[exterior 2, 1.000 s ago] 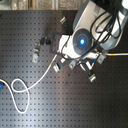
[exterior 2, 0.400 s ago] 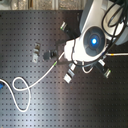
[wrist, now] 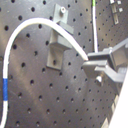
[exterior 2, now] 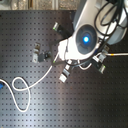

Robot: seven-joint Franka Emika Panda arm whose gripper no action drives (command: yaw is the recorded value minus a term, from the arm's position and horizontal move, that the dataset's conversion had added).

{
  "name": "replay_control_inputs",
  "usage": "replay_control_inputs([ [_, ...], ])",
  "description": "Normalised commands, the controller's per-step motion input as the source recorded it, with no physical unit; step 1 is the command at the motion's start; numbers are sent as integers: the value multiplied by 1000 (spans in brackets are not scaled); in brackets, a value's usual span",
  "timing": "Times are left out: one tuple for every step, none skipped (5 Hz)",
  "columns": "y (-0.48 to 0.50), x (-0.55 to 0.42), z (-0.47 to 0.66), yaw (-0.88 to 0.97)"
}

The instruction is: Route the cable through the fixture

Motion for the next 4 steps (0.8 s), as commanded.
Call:
replay_control_inputs([
  [3, 13, 0, 0],
  [5, 1, 486, -126],
  [104, -21, 355, -3],
  [233, -58, -4, 69],
])
